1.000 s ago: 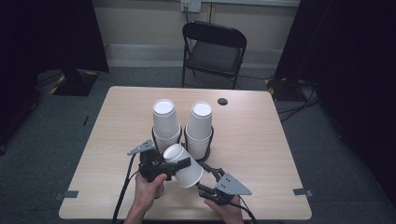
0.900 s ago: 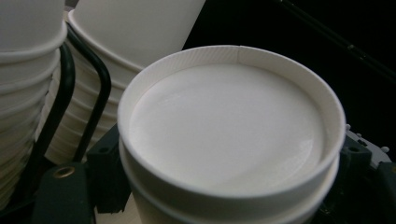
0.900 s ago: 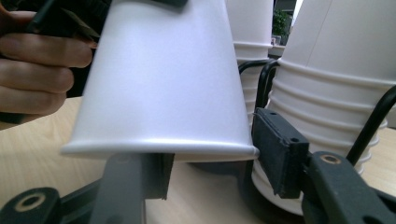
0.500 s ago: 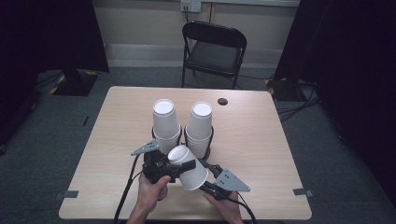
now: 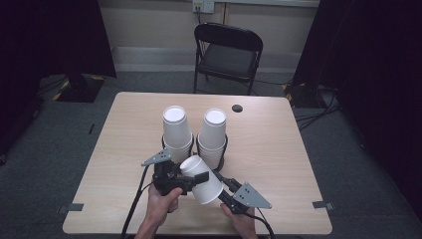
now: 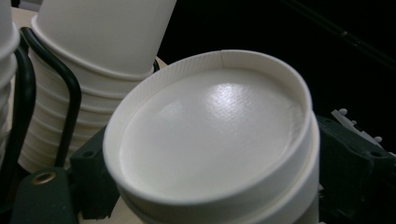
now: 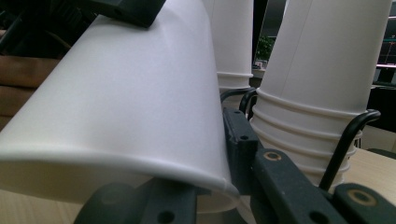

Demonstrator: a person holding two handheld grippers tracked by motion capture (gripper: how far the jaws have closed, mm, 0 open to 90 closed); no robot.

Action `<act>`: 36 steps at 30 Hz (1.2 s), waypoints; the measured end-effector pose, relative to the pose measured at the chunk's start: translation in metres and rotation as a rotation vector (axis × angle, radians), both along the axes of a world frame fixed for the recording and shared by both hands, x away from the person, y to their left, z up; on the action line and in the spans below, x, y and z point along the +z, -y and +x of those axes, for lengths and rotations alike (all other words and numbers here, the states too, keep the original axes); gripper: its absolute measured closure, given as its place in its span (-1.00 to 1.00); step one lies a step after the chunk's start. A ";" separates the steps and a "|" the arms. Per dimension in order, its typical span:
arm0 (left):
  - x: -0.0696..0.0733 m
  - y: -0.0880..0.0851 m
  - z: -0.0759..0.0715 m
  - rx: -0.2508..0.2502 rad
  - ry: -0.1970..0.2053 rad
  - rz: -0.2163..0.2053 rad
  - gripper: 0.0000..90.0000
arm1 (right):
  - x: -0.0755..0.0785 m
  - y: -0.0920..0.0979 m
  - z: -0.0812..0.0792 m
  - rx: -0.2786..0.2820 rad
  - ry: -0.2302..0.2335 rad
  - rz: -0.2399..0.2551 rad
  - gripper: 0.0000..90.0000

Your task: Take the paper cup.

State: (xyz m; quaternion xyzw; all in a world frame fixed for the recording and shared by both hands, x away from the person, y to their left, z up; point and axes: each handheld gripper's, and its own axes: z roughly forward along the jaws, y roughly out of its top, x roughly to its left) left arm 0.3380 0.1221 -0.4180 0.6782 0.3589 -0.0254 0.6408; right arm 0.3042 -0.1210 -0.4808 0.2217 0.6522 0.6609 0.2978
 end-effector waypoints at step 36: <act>-0.004 -0.029 -0.014 0.032 0.216 0.084 -0.66 | 0.007 0.020 -0.001 -0.035 -0.150 -0.023 0.91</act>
